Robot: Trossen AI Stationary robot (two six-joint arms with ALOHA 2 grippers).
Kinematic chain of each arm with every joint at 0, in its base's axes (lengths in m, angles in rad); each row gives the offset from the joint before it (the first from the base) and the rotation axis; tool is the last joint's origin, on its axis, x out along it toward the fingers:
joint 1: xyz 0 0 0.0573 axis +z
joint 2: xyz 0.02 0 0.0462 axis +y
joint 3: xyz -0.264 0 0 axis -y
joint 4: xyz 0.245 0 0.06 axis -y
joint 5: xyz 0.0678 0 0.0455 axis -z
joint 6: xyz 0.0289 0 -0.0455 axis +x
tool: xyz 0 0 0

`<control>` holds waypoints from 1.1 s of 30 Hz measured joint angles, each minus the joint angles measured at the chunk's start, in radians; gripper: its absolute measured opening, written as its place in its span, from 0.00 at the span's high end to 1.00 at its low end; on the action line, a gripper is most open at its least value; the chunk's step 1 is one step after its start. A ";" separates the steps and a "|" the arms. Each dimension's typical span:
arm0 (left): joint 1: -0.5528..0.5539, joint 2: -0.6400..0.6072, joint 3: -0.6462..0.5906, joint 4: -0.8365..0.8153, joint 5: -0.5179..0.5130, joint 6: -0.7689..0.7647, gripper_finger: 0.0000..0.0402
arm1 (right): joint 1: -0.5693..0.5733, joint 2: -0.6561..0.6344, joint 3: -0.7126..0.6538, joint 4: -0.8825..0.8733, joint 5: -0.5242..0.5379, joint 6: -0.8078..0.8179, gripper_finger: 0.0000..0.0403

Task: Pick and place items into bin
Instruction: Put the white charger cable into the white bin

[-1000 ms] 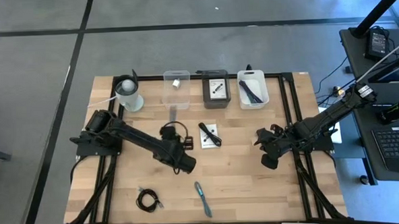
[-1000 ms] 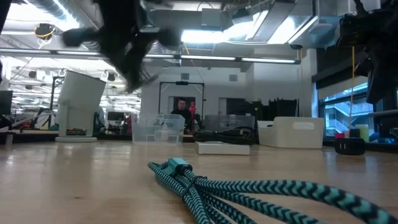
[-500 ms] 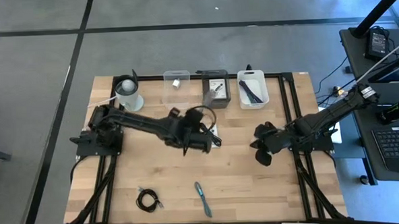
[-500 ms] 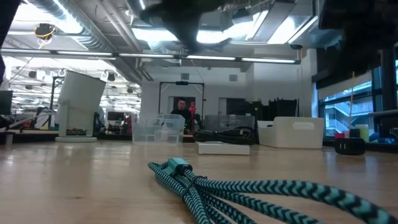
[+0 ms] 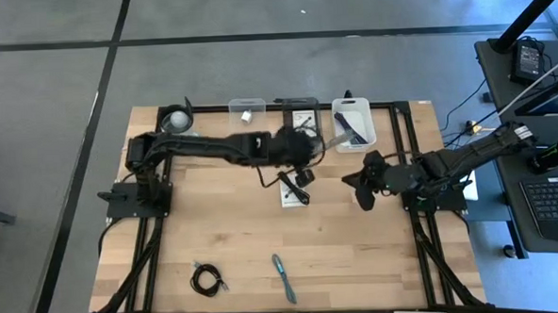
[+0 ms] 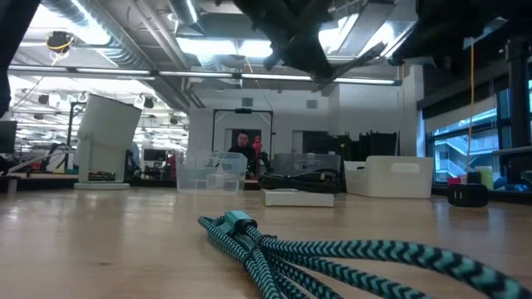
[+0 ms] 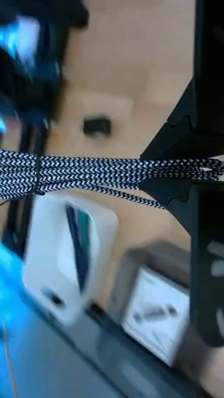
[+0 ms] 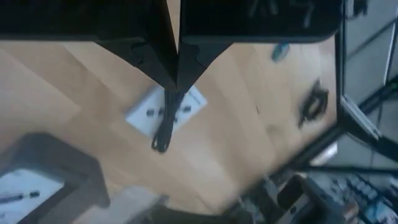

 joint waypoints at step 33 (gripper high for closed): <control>0.266 -0.040 -0.028 0.498 0.724 -0.116 0.94 | -0.220 -0.039 0.143 0.356 0.284 -0.375 0.65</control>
